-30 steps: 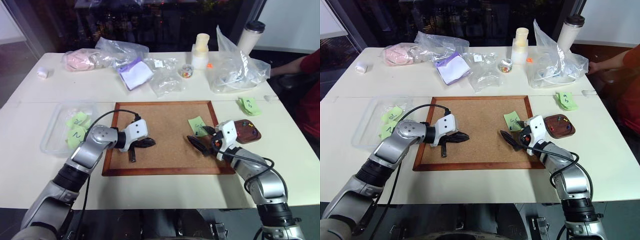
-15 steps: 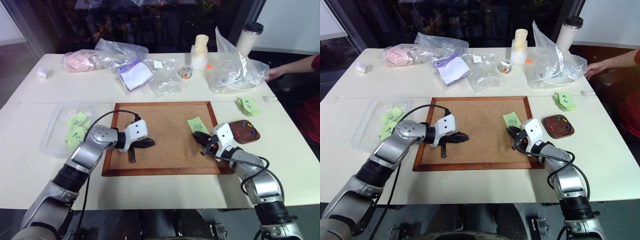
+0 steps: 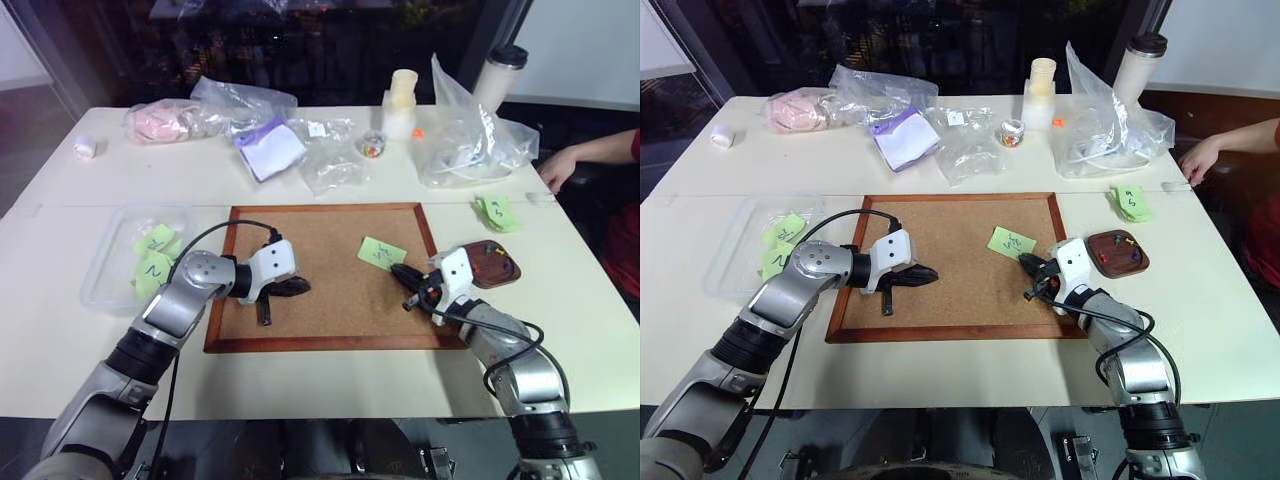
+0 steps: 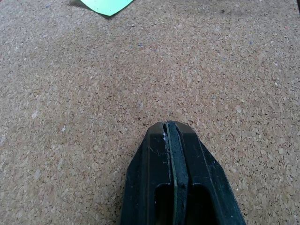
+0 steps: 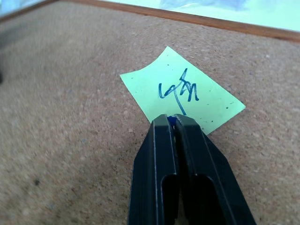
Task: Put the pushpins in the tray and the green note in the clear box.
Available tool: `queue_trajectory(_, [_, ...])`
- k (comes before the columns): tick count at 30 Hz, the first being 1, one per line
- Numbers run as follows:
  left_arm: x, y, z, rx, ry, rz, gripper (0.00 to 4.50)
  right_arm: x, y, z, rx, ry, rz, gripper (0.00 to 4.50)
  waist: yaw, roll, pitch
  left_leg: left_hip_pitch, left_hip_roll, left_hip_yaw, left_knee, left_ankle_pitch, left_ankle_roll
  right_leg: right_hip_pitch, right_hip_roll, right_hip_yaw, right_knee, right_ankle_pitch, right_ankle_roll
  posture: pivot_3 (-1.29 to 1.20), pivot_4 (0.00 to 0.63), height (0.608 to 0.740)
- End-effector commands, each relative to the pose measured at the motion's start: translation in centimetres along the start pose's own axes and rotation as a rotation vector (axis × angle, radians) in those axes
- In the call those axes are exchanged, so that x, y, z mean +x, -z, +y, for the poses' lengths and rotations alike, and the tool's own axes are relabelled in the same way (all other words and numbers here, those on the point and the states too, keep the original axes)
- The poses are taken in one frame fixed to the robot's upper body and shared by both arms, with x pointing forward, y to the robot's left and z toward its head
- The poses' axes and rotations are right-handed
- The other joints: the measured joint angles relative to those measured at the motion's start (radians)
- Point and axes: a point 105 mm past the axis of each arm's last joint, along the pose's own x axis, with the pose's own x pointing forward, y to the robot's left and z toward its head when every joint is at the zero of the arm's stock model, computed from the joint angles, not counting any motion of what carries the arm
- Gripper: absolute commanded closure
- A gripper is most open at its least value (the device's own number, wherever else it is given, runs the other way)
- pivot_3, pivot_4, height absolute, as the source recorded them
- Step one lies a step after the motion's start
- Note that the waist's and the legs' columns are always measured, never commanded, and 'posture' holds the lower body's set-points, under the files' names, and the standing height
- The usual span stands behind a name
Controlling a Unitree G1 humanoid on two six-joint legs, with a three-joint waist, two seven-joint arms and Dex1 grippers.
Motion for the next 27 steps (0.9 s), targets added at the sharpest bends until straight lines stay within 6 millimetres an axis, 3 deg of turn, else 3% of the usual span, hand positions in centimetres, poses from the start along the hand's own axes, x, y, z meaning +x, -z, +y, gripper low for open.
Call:
queue_trajectory(1, [0.1, 2.9, -0.9, -0.056, 0.031, 0.104, 4.5, -0.9, -4.7, -0.8, -0.036, 0.052, -0.152, 4.41, -0.002, 0.0, 0.0, 0.0, 0.0, 0.0, 0.0, 0.0, 0.0, 0.0, 0.0, 0.0, 0.0, 0.0, 0.0, 0.0, 0.15, 0.734])
queue_trajectory(6, [0.1, 2.7, -0.9, -0.055, 0.034, 0.097, 4.5, -1.3, -5.8, -0.7, -0.041, 0.063, -0.171, 4.41, -0.003, -0.001, 0.0, 0.001, 0.0, 0.0, -0.001, 0.0, 0.0, 0.001, 0.001, 0.0, 0.0, 0.0, 0.0, 0.0, 0.15, 0.734])
queue_trajectory(12, [-1.5, 0.2, 0.9, -0.081, 0.0, 0.004, 4.5, -1.4, -6.6, -0.6, -0.053, 0.071, -0.184, 4.41, -0.006, -0.001, 0.0, 0.001, 0.0, 0.0, -0.001, 0.0, 0.0, 0.0, 0.001, 0.0, 0.0, 0.0, 0.0, 0.0, 0.15, 0.734])
queue_trajectory(15, [-4.5, -4.3, 4.1, -0.108, -0.043, -0.161, 4.5, -1.4, -6.9, -0.4, -0.075, 0.055, -0.179, 4.41, -0.005, -0.002, 0.004, -0.001, 0.0, 0.0, -0.002, 0.0, 0.0, -0.003, 0.001, 0.0, 0.0, 0.0, 0.0, 0.0, 0.15, 0.734])
queue_trajectory(17, [-5.7, -6.1, 5.9, -0.123, -0.072, -0.231, 4.5, -1.4, -6.9, -0.4, -0.084, 0.049, -0.175, 4.41, -0.001, -0.002, 0.004, -0.01, 0.0, -0.001, 0.001, 0.0, 0.0, -0.011, 0.001, 0.0, 0.003, 0.0, 0.0, 0.0, 0.15, 0.734])
queue_trajectory(20, [-6.3, -8.0, 8.7, -0.163, -0.118, -0.312, 3.53, -1.3, -7.0, -0.5, -0.1, 0.042, -0.171, 4.5, 0.005, -0.002, 0.005, -0.017, -0.001, -0.001, 0.004, 0.0, 0.0, -0.015, 0.001, -0.002, 0.002, 0.0, 0.0, 0.0, 0.15, 0.734])
queue_trajectory(22, [-5.9, -8.9, 9.5, -0.19, -0.106, -0.352, 2.51, -1.2, -7.0, -0.5, -0.111, 0.036, -0.169, 4.5, 0.004, -0.002, 0.005, -0.017, -0.003, 0.0, 0.004, 0.0, 0.0, -0.015, -0.001, -0.002, 0.001, 0.0, 0.001, 0.0, 0.15, 0.734])
queue_trajectory(27, [-2.7, -10.7, 10.5, -0.351, -0.032, -0.45, 0.04, -1.0, -7.3, -0.7, -0.153, 0.016, -0.165, 4.5, 0.003, -0.005, 0.007, -0.017, -0.003, 0.0, 0.004, -0.001, 0.001, -0.014, -0.001, -0.002, 0.0, -0.001, 0.002, 0.0, 0.15, 0.734])
